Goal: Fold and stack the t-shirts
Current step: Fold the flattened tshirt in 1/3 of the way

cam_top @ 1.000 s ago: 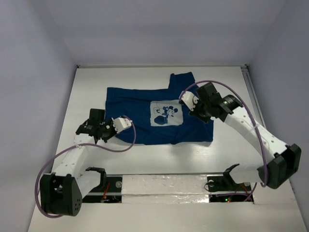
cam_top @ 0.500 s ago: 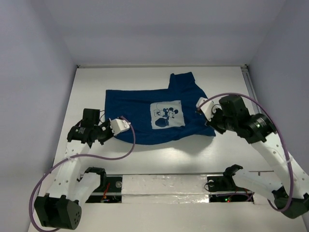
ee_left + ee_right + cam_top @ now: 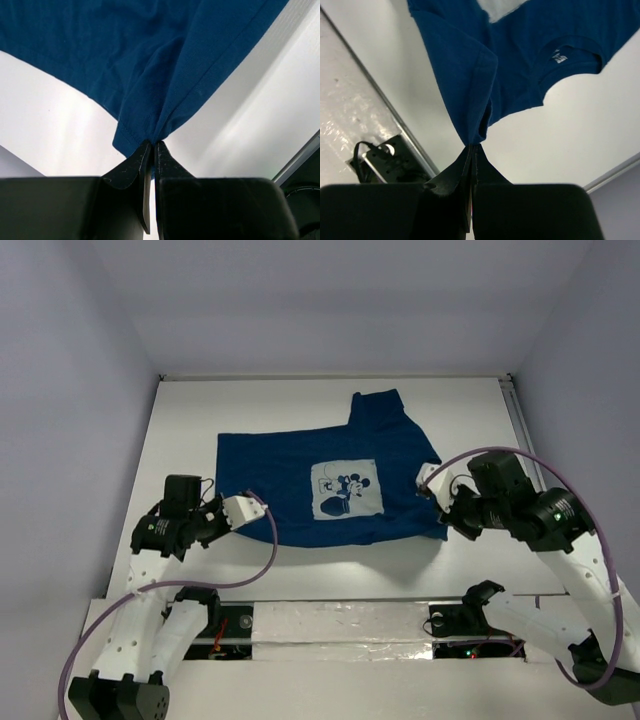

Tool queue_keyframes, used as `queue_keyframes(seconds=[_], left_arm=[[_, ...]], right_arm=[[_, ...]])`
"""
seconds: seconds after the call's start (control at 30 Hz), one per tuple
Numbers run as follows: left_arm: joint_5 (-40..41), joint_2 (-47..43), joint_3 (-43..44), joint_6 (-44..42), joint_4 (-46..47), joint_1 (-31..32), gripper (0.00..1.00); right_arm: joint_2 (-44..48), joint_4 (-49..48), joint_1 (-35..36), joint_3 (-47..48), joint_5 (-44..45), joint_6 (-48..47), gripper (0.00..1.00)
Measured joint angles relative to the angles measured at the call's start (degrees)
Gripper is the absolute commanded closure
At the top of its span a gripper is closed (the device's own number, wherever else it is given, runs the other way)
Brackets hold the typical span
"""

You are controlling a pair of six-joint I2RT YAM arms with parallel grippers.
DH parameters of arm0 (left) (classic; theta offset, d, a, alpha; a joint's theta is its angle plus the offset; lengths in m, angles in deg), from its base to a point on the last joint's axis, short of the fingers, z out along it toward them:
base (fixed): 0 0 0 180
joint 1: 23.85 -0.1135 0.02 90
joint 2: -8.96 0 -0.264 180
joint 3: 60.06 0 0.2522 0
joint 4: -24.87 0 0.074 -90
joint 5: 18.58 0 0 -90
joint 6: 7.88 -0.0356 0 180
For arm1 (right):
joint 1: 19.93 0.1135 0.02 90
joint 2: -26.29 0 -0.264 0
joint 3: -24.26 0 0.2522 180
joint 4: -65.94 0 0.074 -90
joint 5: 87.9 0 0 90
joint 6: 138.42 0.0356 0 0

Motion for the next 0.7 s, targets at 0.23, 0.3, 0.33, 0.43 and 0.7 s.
queue_keyframes(seconds=[0.23, 0.3, 0.33, 0.43, 0.7], left_arm=[[0.28, -0.07, -0.59, 0.04, -0.02, 0.00, 1.00], [0.31, -0.15, -0.90, 0.04, 0.00, 0.00, 1.00], [0.33, -0.24, -0.98, 0.07, -0.04, 0.00, 1.00], [0.59, -0.72, -1.62, 0.04, 0.31, 0.00, 1.00], [1.66, 2.75, -2.78, 1.03, 2.89, 0.00, 1.00]], right_arm=[[-1.18, 2.64, 0.00, 1.92, -4.59, -1.99, 1.00], [-1.01, 2.86, 0.00, 2.82, -5.25, -2.23, 1.00], [-0.90, 2.89, 0.00, 3.34, -5.38, -2.32, 1.00], [-0.48, 2.19, 0.00, 4.46, -4.24, -2.23, 1.00], [-5.55, -5.42, 0.00, 4.55, 2.38, -2.60, 1.00]])
